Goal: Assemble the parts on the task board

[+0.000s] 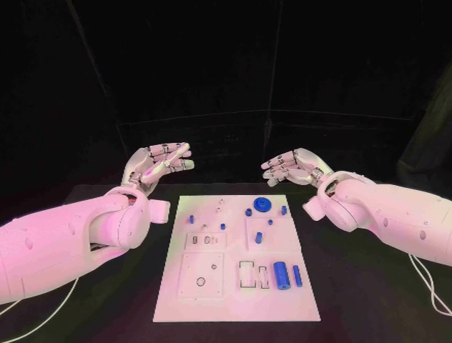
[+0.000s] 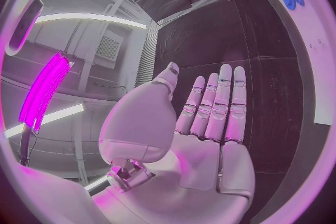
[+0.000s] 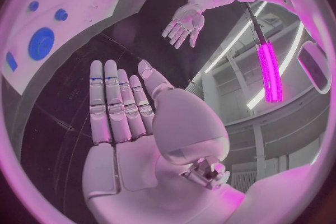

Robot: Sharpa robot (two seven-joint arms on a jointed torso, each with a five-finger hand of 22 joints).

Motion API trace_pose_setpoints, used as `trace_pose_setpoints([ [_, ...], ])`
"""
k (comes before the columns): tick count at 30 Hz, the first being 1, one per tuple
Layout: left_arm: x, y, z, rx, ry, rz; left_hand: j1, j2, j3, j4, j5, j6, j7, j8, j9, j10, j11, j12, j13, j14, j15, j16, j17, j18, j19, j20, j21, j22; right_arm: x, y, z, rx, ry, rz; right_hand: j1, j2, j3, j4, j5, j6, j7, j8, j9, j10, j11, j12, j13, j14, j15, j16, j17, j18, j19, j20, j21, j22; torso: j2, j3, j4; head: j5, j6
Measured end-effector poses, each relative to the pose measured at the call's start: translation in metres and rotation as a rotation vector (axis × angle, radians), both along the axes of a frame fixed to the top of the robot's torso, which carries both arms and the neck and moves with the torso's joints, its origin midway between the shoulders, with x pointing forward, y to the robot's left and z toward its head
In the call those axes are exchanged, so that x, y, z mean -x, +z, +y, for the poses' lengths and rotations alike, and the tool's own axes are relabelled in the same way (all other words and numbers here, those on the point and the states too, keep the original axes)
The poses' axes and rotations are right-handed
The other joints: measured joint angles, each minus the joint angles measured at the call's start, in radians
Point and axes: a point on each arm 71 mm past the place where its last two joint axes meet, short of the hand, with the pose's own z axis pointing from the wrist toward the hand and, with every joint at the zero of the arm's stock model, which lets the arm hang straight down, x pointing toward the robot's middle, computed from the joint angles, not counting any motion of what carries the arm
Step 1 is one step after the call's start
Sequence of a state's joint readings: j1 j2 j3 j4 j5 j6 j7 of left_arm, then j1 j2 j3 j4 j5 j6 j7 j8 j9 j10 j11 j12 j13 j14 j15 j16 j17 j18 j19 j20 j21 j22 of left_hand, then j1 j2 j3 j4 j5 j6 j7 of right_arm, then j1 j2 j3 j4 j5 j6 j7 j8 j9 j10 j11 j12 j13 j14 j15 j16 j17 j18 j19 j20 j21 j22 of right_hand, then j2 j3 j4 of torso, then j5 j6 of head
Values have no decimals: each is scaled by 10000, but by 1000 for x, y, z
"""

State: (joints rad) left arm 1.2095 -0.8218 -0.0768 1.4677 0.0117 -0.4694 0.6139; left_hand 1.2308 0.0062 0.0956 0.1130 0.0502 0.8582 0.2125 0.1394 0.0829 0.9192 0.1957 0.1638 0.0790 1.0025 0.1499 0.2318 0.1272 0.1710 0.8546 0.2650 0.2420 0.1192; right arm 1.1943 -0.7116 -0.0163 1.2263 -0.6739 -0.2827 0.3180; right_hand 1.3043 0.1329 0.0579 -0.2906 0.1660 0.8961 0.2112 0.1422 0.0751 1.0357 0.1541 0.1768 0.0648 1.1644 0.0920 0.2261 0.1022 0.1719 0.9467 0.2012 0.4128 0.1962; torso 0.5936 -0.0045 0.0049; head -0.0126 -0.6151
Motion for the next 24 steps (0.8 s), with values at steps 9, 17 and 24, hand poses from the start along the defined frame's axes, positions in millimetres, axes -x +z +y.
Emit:
trace_pose_setpoints([
  [9, 25, 9, -9, 284, -1024, 25, 512, -39, -17, -555, 0, 599, 39, 0, -98, 781, -296, -56, -91, 846, -319, 62, 246, -2, 813, -323, 47, -109, -3, 22, 15, 3541, 936, -1867, 450, -469, 349, 18, 33, 933, -407, -79, -68, 1195, -566, -415, -17, 2536, -762, 880, 787, -3, 1156, -851, 2272, 1305, 557, -22, 104, -120, 212],
  [17, 35, 12, -15, 435, -1509, 66, 510, -37, -44, -635, 0, 657, 50, -40, -128, 958, -332, -129, -104, 1005, -337, 61, 330, -3, 986, -357, 47, -155, 0, 23, 35, 6479, 1392, -3095, -14, -868, 595, 49, -79, 1144, -533, -430, -80, 1366, -666, -906, 0, 2991, -905, 1811, 1699, -4, 1242, -939, 3627, 2164, 1054, -57, 213, -217, 380],
  [24, 36, 12, -19, 477, -1692, 110, 510, -37, -98, -690, 0, 657, 50, -108, -152, 958, -332, -241, -118, 1005, -337, -57, 367, -3, 986, -357, -13, -205, 2, 22, 45, 8020, 1504, -3720, -254, -1037, 831, 93, -154, 1162, -552, -700, -80, 1114, -603, -1094, 9, 2991, -904, 3528, 2859, -5, 1604, -978, 5273, 3724, 1327, -73, 282, -291, 412],
])
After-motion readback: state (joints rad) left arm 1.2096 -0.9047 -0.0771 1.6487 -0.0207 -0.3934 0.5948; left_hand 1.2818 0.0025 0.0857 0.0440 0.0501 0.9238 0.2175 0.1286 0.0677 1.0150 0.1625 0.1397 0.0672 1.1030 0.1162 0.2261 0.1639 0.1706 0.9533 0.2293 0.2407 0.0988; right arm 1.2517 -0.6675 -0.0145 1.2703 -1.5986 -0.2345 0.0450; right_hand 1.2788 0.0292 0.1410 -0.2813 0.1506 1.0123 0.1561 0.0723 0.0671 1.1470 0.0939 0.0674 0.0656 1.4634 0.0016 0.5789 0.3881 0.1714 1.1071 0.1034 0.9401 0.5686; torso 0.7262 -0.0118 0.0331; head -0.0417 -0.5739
